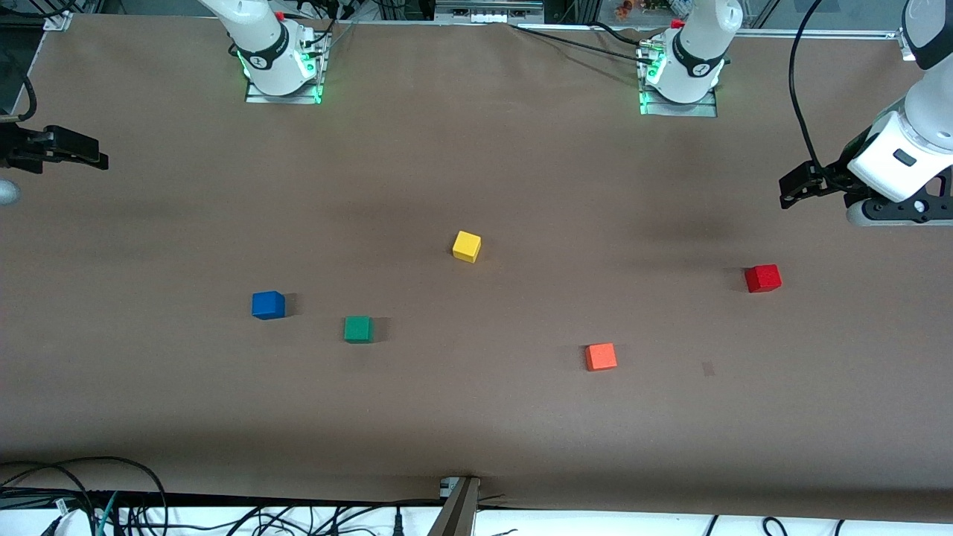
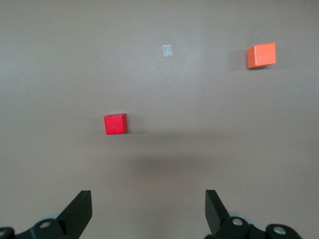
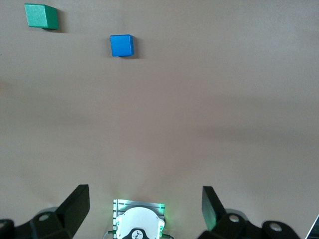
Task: Pass red block to right arm, stack on blue
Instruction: 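Move the left gripper toward the red cube, then lower the left gripper onto the red cube and close it, then lift the red cube with the left gripper while the right gripper approaches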
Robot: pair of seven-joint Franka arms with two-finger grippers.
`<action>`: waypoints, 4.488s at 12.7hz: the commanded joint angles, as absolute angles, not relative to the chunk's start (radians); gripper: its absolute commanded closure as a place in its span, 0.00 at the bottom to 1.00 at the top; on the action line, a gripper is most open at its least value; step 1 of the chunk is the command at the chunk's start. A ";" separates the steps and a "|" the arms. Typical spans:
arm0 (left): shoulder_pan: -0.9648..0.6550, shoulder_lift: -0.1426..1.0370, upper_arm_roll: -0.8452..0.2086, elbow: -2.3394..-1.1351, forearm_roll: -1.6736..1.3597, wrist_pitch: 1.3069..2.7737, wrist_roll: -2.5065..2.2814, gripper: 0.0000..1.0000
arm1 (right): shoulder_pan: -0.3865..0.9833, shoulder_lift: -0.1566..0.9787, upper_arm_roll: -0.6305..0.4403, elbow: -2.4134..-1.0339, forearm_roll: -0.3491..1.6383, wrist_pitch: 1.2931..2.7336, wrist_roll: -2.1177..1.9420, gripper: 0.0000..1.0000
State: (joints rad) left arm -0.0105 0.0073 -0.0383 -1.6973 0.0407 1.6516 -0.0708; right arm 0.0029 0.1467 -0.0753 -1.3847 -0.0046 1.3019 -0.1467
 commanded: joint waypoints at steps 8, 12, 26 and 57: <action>0.078 0.104 -0.026 -1.700 0.055 1.646 -0.057 0.00 | 0.006 0.153 -0.074 -1.367 -0.003 1.298 -0.135 0.00; 0.150 0.273 -0.026 -1.700 0.095 1.751 -0.054 0.00 | 0.006 0.152 -0.075 -1.367 -0.003 1.299 -0.135 0.00; 0.235 0.428 -0.028 -2.118 0.146 2.539 0.055 0.00 | 0.005 0.153 -0.075 -1.367 -0.003 1.298 -0.135 0.00; 0.221 0.399 -0.101 -1.930 -0.545 2.197 0.952 0.96 | 0.005 0.236 -0.075 -1.368 0.116 1.304 -0.135 0.00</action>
State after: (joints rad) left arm 0.2234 0.3977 -0.0913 -1.9458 -0.4411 2.2237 0.8199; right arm 0.0072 0.2257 -0.0702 -1.3840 0.0612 1.3107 -0.1463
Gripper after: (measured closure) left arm 0.445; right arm 0.000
